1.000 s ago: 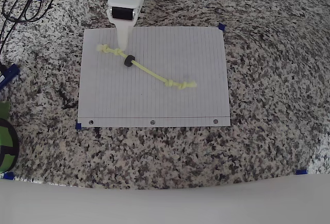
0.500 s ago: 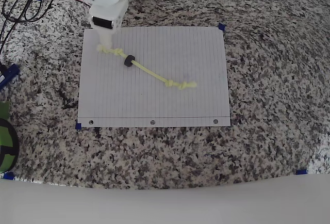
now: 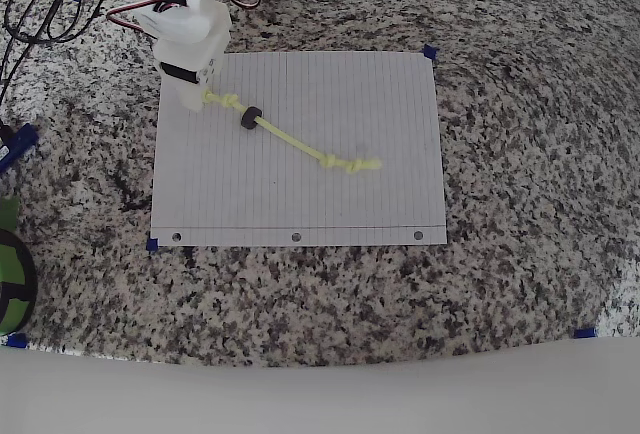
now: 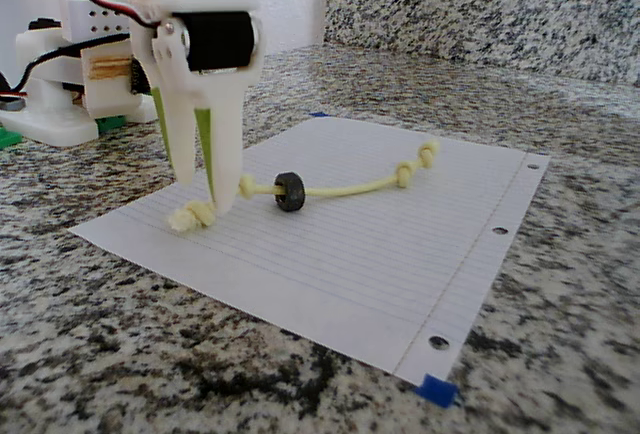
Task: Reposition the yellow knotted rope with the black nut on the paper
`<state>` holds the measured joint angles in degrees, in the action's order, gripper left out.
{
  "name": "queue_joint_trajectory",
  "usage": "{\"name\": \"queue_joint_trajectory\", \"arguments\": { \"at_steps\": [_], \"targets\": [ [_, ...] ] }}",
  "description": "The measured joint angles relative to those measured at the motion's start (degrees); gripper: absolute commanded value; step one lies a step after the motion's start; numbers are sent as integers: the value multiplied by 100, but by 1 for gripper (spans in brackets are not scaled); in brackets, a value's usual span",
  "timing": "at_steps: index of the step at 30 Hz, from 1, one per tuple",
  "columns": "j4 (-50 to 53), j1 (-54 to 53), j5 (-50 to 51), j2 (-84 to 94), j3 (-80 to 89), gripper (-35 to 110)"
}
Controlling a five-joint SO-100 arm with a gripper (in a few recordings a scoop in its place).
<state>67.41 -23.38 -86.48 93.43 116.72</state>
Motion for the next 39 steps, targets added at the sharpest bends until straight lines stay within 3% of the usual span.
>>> {"name": "queue_joint_trajectory", "arguments": {
  "at_steps": [18,34,39],
  "targets": [
    [-158,-70,0,-624,-352,49],
    [-422,-70,-35,-756,-387,12],
    [-422,-88,-35,-756,-387,8]
  ]
}}
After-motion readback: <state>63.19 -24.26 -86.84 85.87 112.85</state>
